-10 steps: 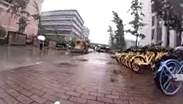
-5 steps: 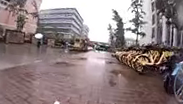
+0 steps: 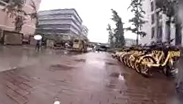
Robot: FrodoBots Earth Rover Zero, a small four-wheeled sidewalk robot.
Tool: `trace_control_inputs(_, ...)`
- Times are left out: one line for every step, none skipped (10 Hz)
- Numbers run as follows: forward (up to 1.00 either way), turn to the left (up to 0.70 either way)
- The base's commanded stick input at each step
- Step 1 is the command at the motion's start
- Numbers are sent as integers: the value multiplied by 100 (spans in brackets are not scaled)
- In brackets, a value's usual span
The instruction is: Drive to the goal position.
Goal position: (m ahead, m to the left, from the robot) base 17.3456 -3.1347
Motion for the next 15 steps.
trace_control_inputs(70, -1)
trace_control_inputs(70, 0)
trace_control_inputs(70, 0)
trace_control_inputs(70, 0)
trace_control_inputs(70, 0)
trace_control_inputs(70, 0)
trace_control_inputs(70, 0)
trace_control_inputs(70, -4)
trace_control_inputs(70, -14)
trace_control_inputs(70, -14)
trace_control_inputs(70, -14)
trace_control_inputs(70, -14)
trace_control_inputs(70, -14)
trace_control_inputs(70, -10)
trace_control_inputs(70, 0)
